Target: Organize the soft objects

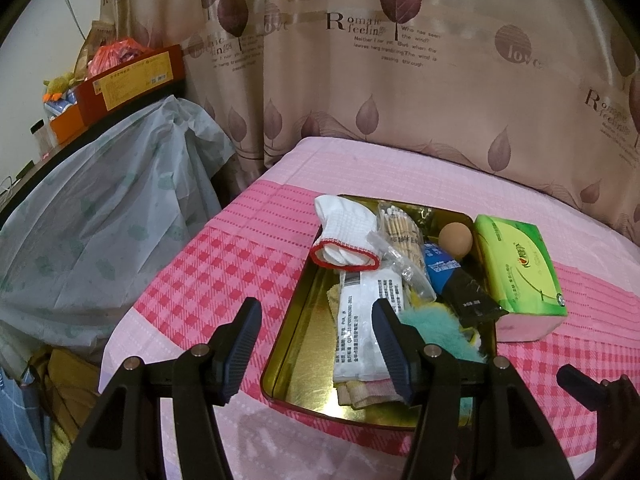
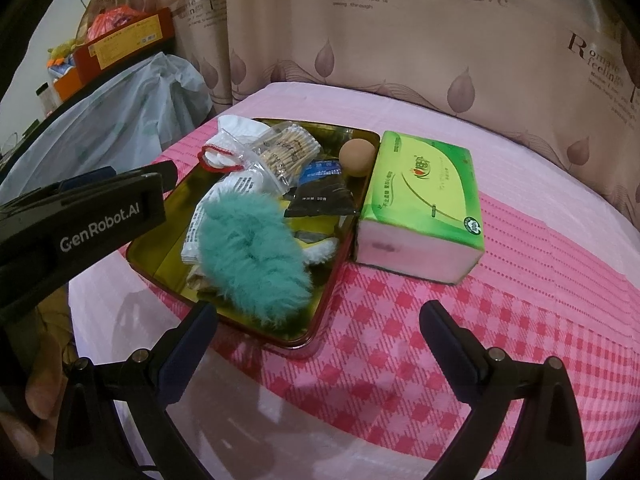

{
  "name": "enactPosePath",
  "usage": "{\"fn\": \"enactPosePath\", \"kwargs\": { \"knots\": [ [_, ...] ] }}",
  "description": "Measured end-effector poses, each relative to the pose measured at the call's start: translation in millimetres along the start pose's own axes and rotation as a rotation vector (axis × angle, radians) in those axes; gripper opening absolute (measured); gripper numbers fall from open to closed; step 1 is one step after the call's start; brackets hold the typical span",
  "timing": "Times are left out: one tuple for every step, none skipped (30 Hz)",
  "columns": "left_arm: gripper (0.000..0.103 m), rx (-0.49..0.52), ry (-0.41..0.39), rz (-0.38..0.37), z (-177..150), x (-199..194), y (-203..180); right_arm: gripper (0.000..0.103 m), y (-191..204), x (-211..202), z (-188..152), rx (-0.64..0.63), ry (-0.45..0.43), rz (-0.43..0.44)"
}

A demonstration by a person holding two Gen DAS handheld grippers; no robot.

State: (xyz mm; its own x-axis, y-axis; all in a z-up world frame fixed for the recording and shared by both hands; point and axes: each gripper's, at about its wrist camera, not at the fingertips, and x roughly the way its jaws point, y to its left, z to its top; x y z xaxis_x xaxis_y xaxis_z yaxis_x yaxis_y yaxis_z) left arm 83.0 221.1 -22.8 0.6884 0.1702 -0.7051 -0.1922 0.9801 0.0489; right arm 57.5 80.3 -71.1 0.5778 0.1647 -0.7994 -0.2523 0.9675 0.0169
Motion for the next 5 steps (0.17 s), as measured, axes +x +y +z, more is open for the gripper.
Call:
{"fn": "enactPosePath", "kwargs": {
  "knots": [
    [0.059, 0.002, -0.01, 0.001, 0.0, -1.6, 0.3, 0.1, -0.1, 0.1, 0.0, -0.001, 0.0, 0.0],
    [0.059, 0.002, -0.013, 0.0, -0.1, -2.2, -1.1, 0.1, -0.3, -0.1, -0.3, -0.001, 0.0, 0.001],
    [0.059, 0.003, -0.014, -0.003, 0.0, -2.4, -1.5, 0.1, 0.0, 0.0, 0.0, 0.0, 0.0, 0.0],
    [0.059, 0.004, -0.012, -0.003, 0.1, -2.4, -2.4, 0.1, -0.4, -0.4, -1.1, 0.0, 0.0, 0.0],
    [0.059, 0.005, -0.01, -0.003, 0.3, -2.4, -3.1, 0.1, -0.1, 0.0, -0.1, -0.001, 0.002, 0.001]
  ]
}}
